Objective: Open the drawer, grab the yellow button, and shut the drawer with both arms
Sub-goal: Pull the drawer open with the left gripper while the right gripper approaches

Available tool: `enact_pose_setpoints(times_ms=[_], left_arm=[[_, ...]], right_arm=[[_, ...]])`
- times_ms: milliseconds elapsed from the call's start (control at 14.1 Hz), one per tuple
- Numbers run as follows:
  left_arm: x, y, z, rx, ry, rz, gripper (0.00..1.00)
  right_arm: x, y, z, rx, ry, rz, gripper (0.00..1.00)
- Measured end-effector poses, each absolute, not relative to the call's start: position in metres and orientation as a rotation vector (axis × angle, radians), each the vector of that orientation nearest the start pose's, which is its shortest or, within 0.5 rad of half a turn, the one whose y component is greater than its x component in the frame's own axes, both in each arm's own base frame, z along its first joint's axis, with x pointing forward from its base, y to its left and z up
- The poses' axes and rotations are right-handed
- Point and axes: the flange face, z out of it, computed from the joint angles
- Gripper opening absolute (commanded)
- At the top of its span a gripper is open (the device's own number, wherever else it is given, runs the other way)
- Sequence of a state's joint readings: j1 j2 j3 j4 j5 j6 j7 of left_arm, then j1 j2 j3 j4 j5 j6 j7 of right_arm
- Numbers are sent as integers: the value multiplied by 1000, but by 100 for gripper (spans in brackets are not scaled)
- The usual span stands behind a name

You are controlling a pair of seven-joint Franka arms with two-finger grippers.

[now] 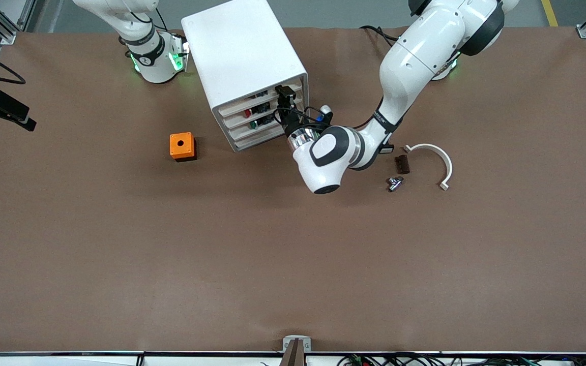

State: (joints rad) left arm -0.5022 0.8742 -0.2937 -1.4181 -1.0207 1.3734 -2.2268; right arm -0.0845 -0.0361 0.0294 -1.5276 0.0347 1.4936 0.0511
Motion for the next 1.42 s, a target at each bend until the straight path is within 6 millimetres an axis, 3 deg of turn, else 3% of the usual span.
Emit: enact_pose_setpoints(times_ms=[283,425,638,850,992,1062,1133,1204,1417], left_arm=[[439,-494,230,-1203,-1513,1594,14],[466,-472,231,-1176,-1565,1635,20],[503,-435,232,-1131,-1638,1700,21],[521,-417,232,-1109,-1685,1725,21],[523,-415,232,-1107,-1692,1727,22],[524,-415,232,-1108,-1693,1728,34],[524,-415,232,-1108,-1695,1728,79],[524,-414,232,-1107,-1696,1728,100],[529,-410,232,-1115,-1707,1739,100]], right_arm=[[535,-25,658,-3104,161,-3,100],[535,-25,658,-3104,161,-3,100],[535,-25,658,-3104,161,-3,100],[535,-25,658,-3103,176,-3,100],[535,-22,658,-3094,279,-1,100],[536,-16,657,-3088,343,3,100],[537,-6,656,-3082,392,9,100],[538,3,653,-3077,436,21,100],[547,27,635,-3063,565,79,100]])
